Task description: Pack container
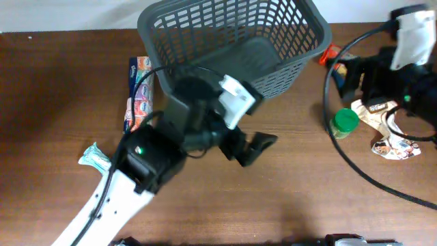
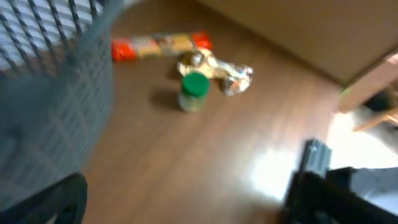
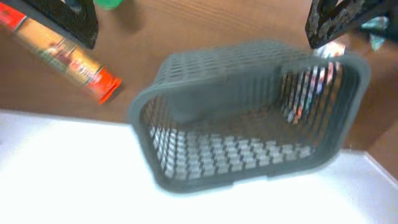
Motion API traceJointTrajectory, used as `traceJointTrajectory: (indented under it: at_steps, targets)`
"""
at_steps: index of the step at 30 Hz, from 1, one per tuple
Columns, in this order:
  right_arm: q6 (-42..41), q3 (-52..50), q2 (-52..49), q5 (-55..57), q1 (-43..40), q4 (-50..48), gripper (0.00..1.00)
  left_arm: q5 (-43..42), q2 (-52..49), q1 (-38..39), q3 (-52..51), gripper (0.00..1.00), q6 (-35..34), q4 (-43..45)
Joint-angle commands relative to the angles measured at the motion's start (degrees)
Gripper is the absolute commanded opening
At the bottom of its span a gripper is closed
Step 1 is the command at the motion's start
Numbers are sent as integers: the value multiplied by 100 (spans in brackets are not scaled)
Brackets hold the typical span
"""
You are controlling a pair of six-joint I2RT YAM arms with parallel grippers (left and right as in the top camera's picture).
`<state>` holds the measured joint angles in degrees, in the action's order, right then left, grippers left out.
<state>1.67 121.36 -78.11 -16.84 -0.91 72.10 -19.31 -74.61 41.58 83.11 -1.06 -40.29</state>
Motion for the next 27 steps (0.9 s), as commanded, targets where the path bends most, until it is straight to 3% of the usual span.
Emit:
traceJointTrajectory:
  at_steps: [1,3,6,13,17,22,27]
  targets:
    - [-286,540,-308,385,52,-33,99,3156,-66,730,667,99,-109,-472]
    - [-382,763,-529,542,52,35,99,4092,-179,1001,914,99,-398,-782]
    - [-564,1029,-929,734,52,275,99,4682,-297,1093,1067,99,-892,-1064]
    - [-219,1200,-1709,184,52,787,99,4240,-367,1088,1073,99,-1108,-1246]
    - [44,1200,-1893,-562,52,540,99,4057,-442,1088,1069,99,-1110,-1464]
    - [46,1198,-1941,-697,52,127,99,3974,-525,1088,1069,99,-1113,-1576]
    - [46,1196,-1965,-695,52,-155,99,3220,-531,1088,1069,99,-1110,-1576]
